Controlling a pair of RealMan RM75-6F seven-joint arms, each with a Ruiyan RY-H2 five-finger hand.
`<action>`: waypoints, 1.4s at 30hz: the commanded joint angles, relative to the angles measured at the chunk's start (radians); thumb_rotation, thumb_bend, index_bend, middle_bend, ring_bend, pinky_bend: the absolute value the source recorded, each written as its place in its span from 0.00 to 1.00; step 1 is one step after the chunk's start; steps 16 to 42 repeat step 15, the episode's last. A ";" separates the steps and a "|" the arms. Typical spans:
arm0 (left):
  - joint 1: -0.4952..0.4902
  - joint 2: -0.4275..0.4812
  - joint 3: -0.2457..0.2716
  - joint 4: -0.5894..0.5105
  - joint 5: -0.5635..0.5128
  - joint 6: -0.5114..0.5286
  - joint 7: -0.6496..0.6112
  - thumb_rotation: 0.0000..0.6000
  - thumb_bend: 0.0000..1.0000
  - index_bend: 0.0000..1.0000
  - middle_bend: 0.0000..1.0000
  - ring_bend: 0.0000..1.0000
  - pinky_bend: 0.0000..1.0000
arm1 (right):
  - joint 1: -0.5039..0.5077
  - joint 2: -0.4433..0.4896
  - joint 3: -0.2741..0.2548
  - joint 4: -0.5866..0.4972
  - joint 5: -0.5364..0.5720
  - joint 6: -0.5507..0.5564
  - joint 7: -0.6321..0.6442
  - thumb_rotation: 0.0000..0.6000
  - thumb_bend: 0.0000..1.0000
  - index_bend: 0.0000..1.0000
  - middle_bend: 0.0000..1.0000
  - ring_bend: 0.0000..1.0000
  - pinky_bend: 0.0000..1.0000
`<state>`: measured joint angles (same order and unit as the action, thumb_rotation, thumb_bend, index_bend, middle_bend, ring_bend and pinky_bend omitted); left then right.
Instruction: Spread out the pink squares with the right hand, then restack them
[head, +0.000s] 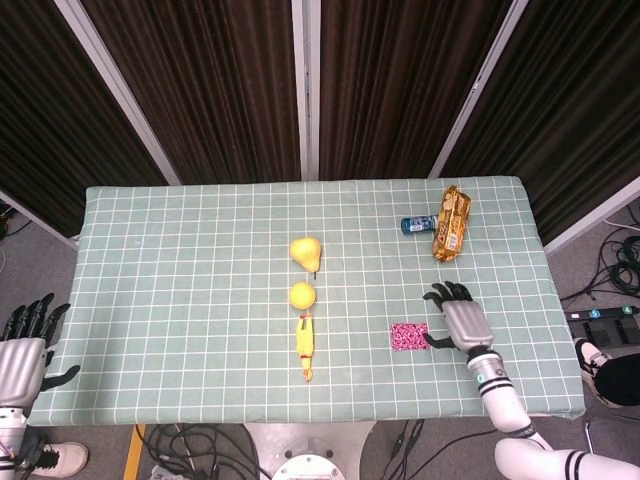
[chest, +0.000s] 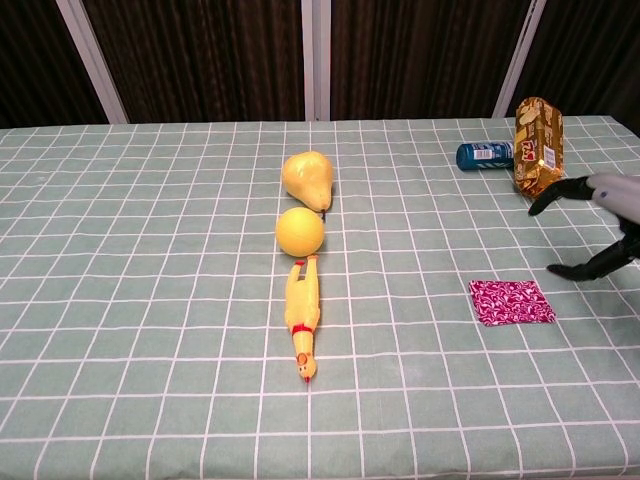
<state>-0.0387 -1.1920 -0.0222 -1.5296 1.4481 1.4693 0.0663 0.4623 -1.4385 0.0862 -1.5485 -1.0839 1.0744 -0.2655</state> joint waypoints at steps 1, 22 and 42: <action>0.000 -0.004 -0.004 -0.001 0.001 0.007 0.006 1.00 0.00 0.18 0.13 0.07 0.08 | -0.064 0.108 0.000 -0.022 -0.144 0.112 0.117 0.97 0.17 0.25 0.10 0.00 0.00; -0.008 -0.013 -0.024 -0.043 0.003 0.031 0.067 1.00 0.00 0.18 0.13 0.07 0.08 | -0.301 0.291 -0.085 -0.034 -0.392 0.465 0.355 0.99 0.17 0.24 0.08 0.00 0.00; -0.008 -0.013 -0.024 -0.043 0.003 0.031 0.067 1.00 0.00 0.18 0.13 0.07 0.08 | -0.301 0.291 -0.085 -0.034 -0.392 0.465 0.355 0.99 0.17 0.24 0.08 0.00 0.00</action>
